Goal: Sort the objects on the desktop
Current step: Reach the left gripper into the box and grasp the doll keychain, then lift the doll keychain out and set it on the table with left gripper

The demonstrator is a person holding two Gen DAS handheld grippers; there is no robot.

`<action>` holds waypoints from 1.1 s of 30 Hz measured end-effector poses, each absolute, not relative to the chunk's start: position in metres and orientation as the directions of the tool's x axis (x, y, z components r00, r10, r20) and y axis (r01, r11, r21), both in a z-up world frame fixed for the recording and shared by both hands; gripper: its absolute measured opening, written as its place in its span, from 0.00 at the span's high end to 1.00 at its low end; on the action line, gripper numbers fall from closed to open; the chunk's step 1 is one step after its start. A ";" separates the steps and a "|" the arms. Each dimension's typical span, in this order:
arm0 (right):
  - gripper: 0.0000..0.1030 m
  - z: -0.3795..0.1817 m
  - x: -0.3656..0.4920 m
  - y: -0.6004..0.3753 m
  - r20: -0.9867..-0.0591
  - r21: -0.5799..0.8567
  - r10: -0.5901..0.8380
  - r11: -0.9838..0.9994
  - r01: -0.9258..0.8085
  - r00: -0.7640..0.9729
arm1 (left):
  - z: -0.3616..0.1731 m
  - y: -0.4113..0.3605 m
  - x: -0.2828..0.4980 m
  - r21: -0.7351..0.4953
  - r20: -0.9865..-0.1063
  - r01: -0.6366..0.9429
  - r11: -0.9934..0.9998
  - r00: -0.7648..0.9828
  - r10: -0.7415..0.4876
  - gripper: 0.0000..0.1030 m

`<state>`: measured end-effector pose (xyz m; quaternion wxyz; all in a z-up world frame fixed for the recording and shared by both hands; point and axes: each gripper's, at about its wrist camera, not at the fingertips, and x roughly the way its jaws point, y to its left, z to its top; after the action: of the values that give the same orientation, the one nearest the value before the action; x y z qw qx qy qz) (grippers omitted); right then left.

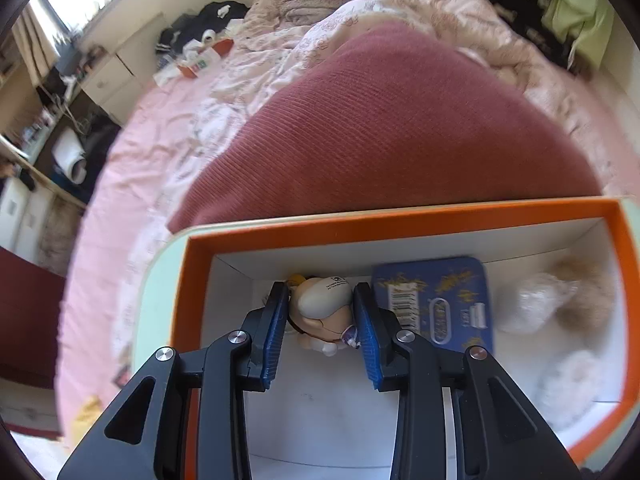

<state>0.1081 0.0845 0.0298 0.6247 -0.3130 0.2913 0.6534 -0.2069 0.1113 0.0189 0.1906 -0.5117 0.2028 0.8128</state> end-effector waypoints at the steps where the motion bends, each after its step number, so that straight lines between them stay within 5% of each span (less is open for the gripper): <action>1: 0.00 0.029 0.108 0.083 -0.773 -0.010 0.634 -0.049 -0.999 -0.024 | 0.021 0.106 -0.209 0.086 -0.914 -0.519 -0.850 -0.381 0.140 0.66; 11: 0.00 0.029 0.107 0.085 -0.772 -0.013 0.636 -0.045 -0.999 -0.019 | 0.102 0.010 -0.128 -0.287 -0.685 -0.586 -0.758 -0.427 0.590 0.66; 20: 0.00 0.029 0.106 0.084 -0.771 -0.014 0.637 -0.043 -0.999 -0.016 | 0.057 -0.049 -0.064 -0.184 -0.732 -0.545 -0.818 -0.480 0.484 0.66; 33: 0.00 0.029 0.105 0.084 -0.769 -0.017 0.639 -0.037 -0.999 -0.011 | 0.041 -0.054 -0.037 -0.229 -0.630 -0.566 -0.792 -0.534 0.564 0.62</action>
<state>0.1052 0.0841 0.0291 0.6308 -0.3110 0.2894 0.6493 -0.0367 -0.0543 0.0408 0.3226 -0.3594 0.0015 0.8756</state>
